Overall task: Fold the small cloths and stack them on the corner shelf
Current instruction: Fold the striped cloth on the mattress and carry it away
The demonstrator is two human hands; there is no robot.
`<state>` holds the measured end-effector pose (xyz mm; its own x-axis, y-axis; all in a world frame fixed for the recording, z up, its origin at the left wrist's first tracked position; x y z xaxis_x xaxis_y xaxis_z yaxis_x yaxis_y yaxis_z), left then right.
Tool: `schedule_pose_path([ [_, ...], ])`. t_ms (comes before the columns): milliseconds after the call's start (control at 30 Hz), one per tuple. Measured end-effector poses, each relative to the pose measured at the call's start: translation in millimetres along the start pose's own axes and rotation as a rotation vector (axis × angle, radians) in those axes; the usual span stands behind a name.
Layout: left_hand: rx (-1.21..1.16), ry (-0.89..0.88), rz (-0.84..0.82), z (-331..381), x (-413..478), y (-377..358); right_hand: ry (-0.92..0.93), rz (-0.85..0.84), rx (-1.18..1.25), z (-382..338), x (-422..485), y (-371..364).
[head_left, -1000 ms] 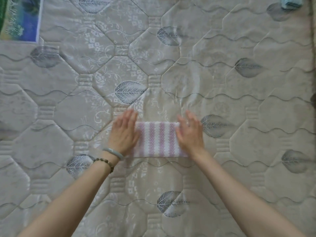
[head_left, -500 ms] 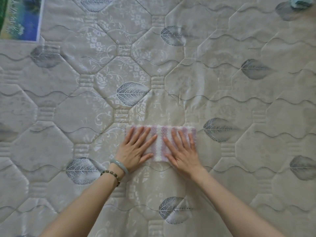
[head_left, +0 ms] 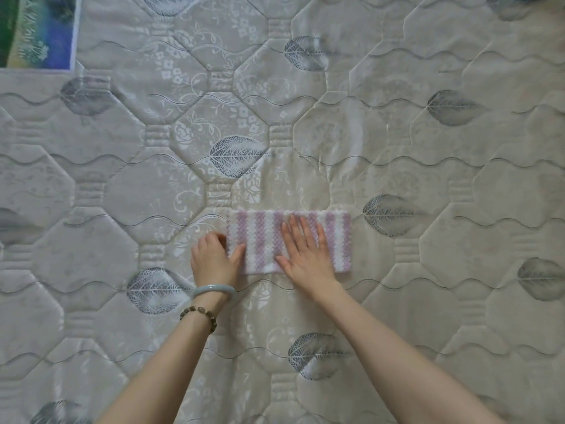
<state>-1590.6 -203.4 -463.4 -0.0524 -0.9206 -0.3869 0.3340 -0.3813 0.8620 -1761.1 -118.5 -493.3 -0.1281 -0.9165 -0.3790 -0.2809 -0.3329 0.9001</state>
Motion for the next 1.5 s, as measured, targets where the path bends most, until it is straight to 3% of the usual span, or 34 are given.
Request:
schedule_pose_path([
  [167,-0.193,0.043,-0.090,16.5,0.5,5.3,0.017,-0.032,0.132,-11.4,-4.2,22.5],
  [233,-0.303,0.068,-0.075,23.9,-5.7,13.9,-0.003,0.001,0.500,-16.5,-9.5,42.4],
  [300,-0.383,0.056,-0.059,34.4,-16.0,23.8,-0.149,0.059,0.911,-21.4,-17.9,67.1],
  [400,-0.488,-0.069,-0.088,59.6,-37.5,32.0,-0.363,-0.097,1.576,-39.0,-24.1,79.0],
  [467,-0.616,-0.161,-0.220,74.8,-53.1,27.7,-0.388,-0.095,1.741,-42.3,-21.1,79.3],
  [533,-0.706,-0.216,-0.309,80.5,-63.0,21.9,-0.439,0.035,1.681,-27.0,-18.4,78.7],
  [600,-0.696,-0.230,-0.270,78.4,-61.9,19.9,-0.513,0.142,1.548,-5.0,-18.9,74.1],
  [700,-0.549,-0.209,-0.172,70.7,-50.0,10.2,-0.574,0.225,1.407,29.6,-26.4,70.4],
  [867,-0.358,-0.206,-0.218,69.5,-40.5,-20.7,-0.680,0.296,1.174,81.4,-37.9,56.4],
  [1067,0.246,-0.786,-0.010,100.0,-58.3,-39.3,-0.685,0.355,1.040,97.4,-39.3,43.4],
  [1167,0.415,-0.951,0.021,110.5,-63.1,-50.9,-0.660,0.353,1.007,99.3,-37.7,37.2],
  [1233,0.487,-1.011,0.024,113.8,-61.4,-57.8,-0.592,0.426,0.904,100.4,-38.7,38.4],
  [1333,0.601,-0.990,-0.022,110.1,-52.1,-68.2,-0.261,0.519,0.379,88.6,-35.6,45.1],
  [1400,0.644,-0.958,-0.060,103.7,-46.3,-74.0,-0.038,0.401,0.158,72.8,-31.5,34.3],
  [1500,0.650,-0.961,-0.073,97.0,-39.8,-80.1,-0.009,0.217,0.056,75.2,-27.6,7.8],
])
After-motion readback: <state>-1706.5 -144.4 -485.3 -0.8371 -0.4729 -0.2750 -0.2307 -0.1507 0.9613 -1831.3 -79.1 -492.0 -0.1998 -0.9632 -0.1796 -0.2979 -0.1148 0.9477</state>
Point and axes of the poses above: each hand's wrist, its own x-axis towards the middle knuckle, its own y-axis out of the back of the hand, z = x × y, the point moved 5 cm from there along x, towards the middle knuckle, and after that the axes turned 4 degrees about x, right-handed, at the moved point
